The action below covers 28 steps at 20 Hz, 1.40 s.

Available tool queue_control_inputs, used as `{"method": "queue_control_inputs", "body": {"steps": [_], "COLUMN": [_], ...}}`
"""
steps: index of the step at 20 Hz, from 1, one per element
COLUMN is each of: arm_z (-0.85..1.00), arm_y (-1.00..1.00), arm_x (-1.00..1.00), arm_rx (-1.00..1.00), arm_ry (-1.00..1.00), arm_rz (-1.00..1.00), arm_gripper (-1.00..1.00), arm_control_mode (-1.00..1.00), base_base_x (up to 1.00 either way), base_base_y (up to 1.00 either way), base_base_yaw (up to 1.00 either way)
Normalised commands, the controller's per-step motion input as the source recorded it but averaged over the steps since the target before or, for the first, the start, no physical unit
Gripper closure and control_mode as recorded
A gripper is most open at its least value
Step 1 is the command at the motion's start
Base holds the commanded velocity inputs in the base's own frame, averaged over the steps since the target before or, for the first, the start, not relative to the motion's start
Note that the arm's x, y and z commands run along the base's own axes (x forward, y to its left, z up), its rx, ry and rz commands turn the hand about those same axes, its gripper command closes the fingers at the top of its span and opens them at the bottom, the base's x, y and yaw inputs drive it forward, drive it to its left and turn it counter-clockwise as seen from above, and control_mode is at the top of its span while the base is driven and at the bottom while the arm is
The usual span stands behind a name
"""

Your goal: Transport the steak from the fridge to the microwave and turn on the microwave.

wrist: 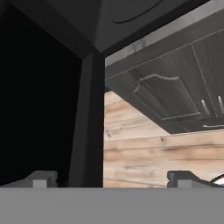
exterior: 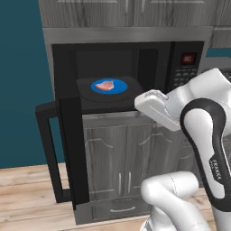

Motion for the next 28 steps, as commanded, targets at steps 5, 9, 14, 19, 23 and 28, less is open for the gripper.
{"method": "queue_control_inputs", "body": {"steps": [5, 9, 14, 19, 23, 28], "arm_z": [-0.01, 0.0, 0.0, 0.0, -0.01, -0.03], "arm_y": [0.01, 0.02, 0.03, 0.04, 0.1, 0.17], "arm_x": [-0.59, -0.55, -0.5, -0.54, -0.56, -0.5], "arm_rx": [0.14, 0.21, 0.22, 0.12, 0.03, 0.0], "arm_ry": [0.0, 0.05, 0.21, 0.26, 0.14, 0.0], "arm_rz": [0.0, -0.01, -0.09, -0.08, -0.05, -0.01], "arm_gripper": [-1.0, -1.0, -1.0, -1.0, -1.0, -1.0], "arm_control_mode": [-1.0, -1.0, -1.0, -1.0, -1.0, -1.0], "base_base_x": [0.0, 0.0, 0.0, 0.0, 0.0, 0.0], "base_base_y": [0.0, 0.0, 0.0, 0.0, 0.0, 0.0], "base_base_yaw": [0.0, 0.0, 0.0, 0.0, 0.0, 0.0]}}
